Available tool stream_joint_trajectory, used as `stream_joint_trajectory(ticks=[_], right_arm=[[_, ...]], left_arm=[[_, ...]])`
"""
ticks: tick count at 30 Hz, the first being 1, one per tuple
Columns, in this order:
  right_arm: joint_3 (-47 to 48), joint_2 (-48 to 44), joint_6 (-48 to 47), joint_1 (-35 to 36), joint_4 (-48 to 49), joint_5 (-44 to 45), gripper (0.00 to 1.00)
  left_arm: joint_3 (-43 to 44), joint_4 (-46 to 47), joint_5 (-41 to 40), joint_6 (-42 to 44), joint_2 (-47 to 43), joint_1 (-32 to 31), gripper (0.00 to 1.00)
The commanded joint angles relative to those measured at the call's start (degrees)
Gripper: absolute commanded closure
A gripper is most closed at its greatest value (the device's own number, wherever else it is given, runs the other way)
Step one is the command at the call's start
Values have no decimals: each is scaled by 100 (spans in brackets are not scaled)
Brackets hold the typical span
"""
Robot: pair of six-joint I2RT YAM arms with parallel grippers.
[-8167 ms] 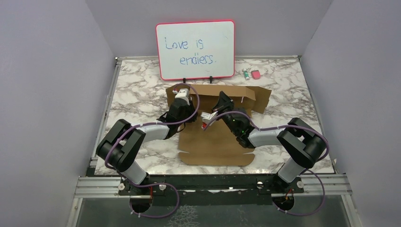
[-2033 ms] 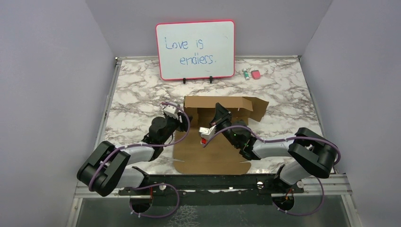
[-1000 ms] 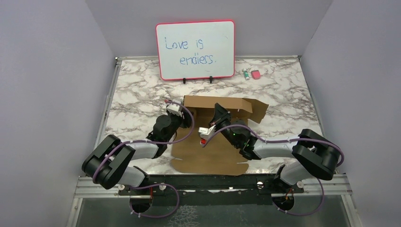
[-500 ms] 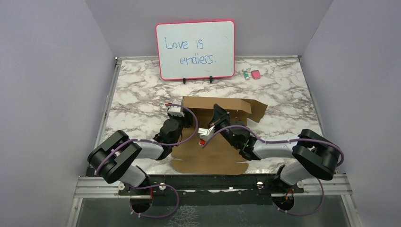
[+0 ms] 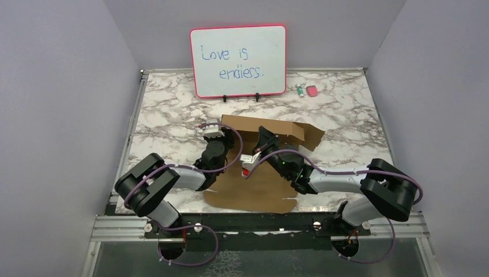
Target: Fold the paper box
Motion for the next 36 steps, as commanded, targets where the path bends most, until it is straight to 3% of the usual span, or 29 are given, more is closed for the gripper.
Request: stream_joint_trajectory(ticks=[1,9,24,29,36], right_arm=[[130,-38,338,105,-531,-407,96],[199,1,565,124,-716,-460,96],[389,-158,912,150,-1238,-626,96],[376,-2,980,150,-1172,-678,96],[277,269,834,150,-497,-553,96]], left_arm=[[364,239,-693,-104,216,-168,62],[459,234,-1782,271,576,-243,59],[872,226,-2853,683,1004,-243,57],[775,203,-2812,446,1229,-241,57],[589,35,-2143,81,1175,-252,56]])
